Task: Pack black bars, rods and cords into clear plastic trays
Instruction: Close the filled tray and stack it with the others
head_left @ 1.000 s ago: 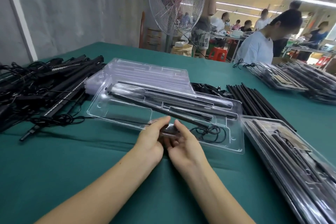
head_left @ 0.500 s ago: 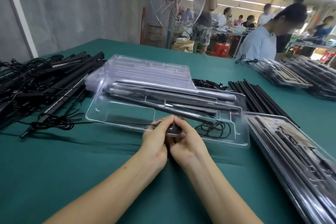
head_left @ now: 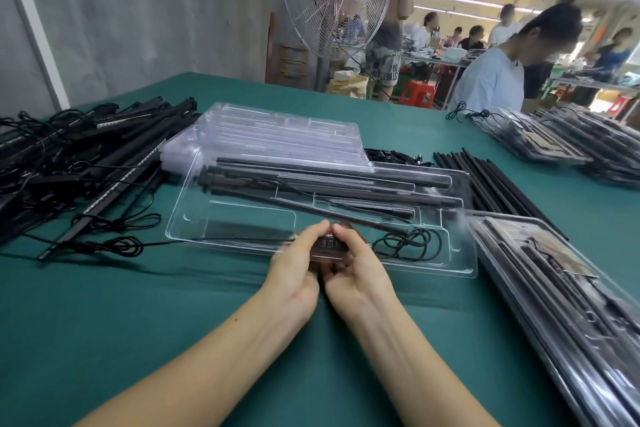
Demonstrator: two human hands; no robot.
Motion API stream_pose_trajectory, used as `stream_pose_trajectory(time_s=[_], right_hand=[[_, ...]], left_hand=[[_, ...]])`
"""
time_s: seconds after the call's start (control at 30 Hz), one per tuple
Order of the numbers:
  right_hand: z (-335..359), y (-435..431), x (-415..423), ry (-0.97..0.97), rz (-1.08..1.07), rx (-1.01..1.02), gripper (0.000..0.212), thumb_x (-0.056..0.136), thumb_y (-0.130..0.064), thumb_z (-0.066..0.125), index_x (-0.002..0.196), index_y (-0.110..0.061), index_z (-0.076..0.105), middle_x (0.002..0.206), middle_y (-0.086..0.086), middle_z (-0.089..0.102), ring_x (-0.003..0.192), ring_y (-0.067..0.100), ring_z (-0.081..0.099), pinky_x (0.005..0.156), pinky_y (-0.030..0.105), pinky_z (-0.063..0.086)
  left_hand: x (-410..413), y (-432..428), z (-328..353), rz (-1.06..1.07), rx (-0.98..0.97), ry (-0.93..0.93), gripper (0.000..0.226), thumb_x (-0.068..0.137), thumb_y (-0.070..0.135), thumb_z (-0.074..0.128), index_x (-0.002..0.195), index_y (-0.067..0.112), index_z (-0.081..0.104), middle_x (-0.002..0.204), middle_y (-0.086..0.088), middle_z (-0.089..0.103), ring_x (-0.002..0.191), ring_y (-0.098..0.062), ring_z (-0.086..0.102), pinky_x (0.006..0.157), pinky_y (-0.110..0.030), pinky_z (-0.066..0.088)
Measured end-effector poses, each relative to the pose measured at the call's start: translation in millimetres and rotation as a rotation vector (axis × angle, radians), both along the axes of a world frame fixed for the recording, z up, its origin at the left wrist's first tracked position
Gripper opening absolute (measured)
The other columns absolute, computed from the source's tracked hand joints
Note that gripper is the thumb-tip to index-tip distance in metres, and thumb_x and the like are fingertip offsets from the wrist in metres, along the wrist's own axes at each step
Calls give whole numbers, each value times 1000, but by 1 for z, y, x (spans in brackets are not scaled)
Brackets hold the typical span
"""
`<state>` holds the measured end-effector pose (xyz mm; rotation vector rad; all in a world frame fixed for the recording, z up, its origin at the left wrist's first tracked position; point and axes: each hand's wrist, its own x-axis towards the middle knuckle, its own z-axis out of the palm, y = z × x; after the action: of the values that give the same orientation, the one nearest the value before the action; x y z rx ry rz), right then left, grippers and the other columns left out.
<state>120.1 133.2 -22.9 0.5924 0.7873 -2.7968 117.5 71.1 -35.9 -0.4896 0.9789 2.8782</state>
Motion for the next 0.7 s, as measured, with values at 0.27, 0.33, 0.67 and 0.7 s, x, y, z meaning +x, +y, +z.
stream_pose_trajectory(time_s=[0.27, 0.33, 0.67, 0.7], right_hand=[[0, -11, 7, -4, -84, -21, 14, 78, 8, 64, 84, -4, 58, 78, 17, 63, 66, 27, 63, 52, 29, 58], [1, -10, 7, -15, -78, 7, 15, 78, 7, 65, 87, -5, 59, 79, 15, 63, 66, 25, 62, 48, 25, 55], [4, -8, 9, -16, -135, 139, 16, 73, 11, 67, 71, -2, 59, 60, 9, 63, 47, 17, 61, 41, 18, 48], [4, -8, 9, -6, -139, 155, 15, 73, 11, 67, 71, -1, 59, 56, 8, 63, 45, 17, 61, 42, 19, 49]], left_hand=[[0, 0, 2, 44, 41, -21, 20, 83, -3, 60, 68, 9, 56, 51, -1, 63, 47, -10, 63, 44, -18, 50], [1, 0, 2, 34, 38, -19, 17, 83, -2, 60, 70, 8, 57, 56, -3, 64, 51, -11, 64, 47, -19, 52], [6, 0, 4, 48, 29, -14, 12, 84, -1, 61, 74, 7, 58, 57, -5, 66, 51, -14, 66, 46, -19, 51], [6, 0, 4, 46, 33, -22, 11, 84, 0, 61, 75, 7, 59, 59, -5, 66, 53, -15, 66, 48, -20, 52]])
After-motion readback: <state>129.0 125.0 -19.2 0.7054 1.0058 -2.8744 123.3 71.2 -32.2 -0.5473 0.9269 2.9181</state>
